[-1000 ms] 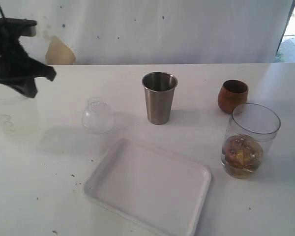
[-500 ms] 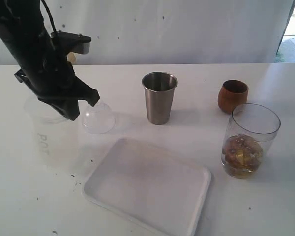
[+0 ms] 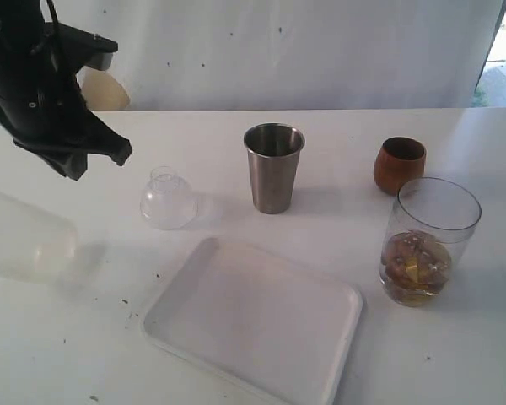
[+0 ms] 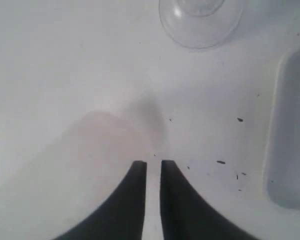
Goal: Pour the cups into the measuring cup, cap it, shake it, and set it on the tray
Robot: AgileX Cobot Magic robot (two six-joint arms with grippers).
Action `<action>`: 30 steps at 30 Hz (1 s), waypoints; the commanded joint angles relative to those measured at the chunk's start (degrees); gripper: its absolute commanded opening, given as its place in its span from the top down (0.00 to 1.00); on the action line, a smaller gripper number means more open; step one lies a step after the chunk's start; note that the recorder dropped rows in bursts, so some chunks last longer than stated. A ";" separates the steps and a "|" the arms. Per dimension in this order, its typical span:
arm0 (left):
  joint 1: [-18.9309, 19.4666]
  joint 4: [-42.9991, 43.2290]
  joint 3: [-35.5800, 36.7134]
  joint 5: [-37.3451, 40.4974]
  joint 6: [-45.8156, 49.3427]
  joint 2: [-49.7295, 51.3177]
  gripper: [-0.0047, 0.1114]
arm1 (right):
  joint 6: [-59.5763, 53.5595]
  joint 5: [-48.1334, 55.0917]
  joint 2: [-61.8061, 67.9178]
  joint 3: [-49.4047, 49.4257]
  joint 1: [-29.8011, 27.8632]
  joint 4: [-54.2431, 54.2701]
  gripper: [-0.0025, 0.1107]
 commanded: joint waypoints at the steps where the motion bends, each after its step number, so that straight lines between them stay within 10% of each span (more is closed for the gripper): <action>1: 0.65 -0.69 -0.11 -4.36 -0.14 -1.17 0.87 | -0.22 -0.65 0.21 0.22 0.09 0.26 0.98; 8: 0.65 0.19 -0.21 -4.62 1.42 -2.37 0.81 | -0.22 -0.65 0.21 0.22 0.09 0.26 0.98; 14: 5.27 15.28 1.33 1.51 -6.35 -2.48 0.45 | -0.22 -0.65 0.21 0.22 0.09 0.26 0.98; 23: 42.75 2.97 6.85 -8.92 -14.80 -8.41 0.39 | -0.22 -0.53 0.21 0.22 0.09 0.26 0.98; 27: 60.85 -39.38 14.44 -19.40 13.37 -5.21 0.39 | -0.22 -0.53 0.21 0.22 0.09 0.26 0.98; 30: 66.62 -68.29 19.07 -18.24 36.43 0.19 0.39 | -0.22 -0.53 0.21 0.22 0.09 0.26 0.98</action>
